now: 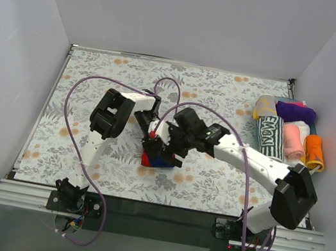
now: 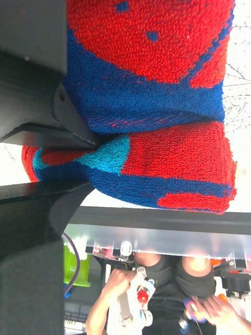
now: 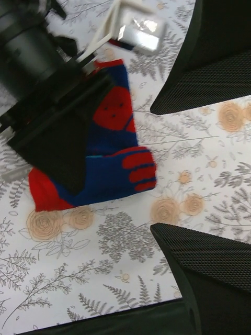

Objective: Roll the towels
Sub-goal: Roll the towel

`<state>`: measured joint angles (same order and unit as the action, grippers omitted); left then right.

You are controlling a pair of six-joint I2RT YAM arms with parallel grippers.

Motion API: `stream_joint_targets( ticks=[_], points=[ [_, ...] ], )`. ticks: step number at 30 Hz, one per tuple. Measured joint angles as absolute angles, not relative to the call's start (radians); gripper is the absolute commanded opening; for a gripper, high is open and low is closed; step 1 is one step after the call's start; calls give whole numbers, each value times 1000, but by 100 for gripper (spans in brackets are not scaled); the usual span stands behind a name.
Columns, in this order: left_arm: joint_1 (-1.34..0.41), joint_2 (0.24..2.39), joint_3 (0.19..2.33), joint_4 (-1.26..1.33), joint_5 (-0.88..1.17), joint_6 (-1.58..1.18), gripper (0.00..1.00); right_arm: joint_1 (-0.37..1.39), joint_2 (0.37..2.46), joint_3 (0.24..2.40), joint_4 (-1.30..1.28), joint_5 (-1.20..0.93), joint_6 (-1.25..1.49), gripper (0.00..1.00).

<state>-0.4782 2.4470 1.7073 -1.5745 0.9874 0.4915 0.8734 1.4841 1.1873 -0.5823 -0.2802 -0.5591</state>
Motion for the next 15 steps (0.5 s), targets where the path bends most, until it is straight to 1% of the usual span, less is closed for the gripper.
stream_joint_targets(
  ticks=[2,6,12,14,15],
  points=[
    [-477,2458,1718,-1589,989,495,25,939,1534,1166,-525,-230,-566,76],
    [-477,2471,1733,-1607,989,499,25,985,1621,1128,-432,-163,-585,75],
    [-472,2480,1742,-1620,991,501,24,1029,1698,1081,-356,-107,-622,68],
    [-470,2482,1744,-1621,991,502,24,1038,1705,1063,-339,-107,-634,61],
    [-469,2483,1744,-1622,992,502,24,1042,1706,1050,-329,-106,-641,54]
  ],
)
